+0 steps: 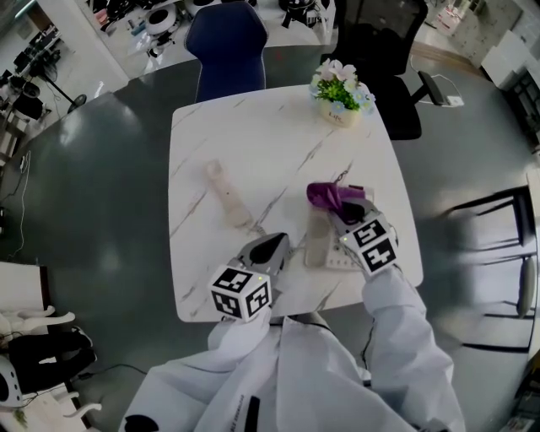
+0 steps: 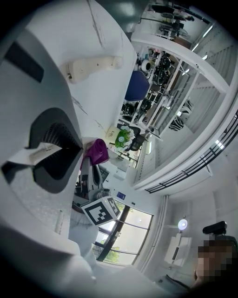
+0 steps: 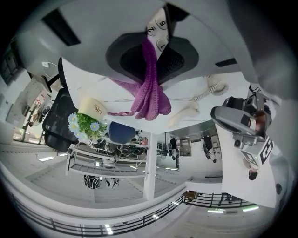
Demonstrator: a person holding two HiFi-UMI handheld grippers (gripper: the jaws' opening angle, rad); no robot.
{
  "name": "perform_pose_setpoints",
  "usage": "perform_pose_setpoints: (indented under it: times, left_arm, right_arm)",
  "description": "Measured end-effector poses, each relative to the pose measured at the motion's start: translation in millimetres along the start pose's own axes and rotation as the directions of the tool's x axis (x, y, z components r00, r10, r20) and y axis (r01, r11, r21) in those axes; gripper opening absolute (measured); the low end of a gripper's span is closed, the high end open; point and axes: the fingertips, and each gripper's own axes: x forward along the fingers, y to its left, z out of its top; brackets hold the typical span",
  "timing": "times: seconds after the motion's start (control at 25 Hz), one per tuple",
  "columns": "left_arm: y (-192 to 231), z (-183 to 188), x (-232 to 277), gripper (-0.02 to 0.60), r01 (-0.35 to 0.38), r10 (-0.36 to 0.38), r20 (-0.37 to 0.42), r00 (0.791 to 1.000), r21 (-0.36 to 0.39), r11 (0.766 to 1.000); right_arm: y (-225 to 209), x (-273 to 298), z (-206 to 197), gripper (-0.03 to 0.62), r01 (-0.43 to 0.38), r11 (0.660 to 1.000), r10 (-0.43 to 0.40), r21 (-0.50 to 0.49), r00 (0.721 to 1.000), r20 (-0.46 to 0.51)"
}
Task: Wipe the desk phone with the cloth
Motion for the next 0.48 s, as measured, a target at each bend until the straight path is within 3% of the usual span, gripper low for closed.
perform_pose_setpoints:
  times: [0.48]
  left_arm:
    - [-20.3,-11.7,-8.1,-0.003,-0.034,0.034,0.010,0.999,-0.015,0.999]
  right_arm:
    - [20.5,-4.4,-13.1,0.040,-0.076,0.995,0.073,-0.063,0.996,-0.048]
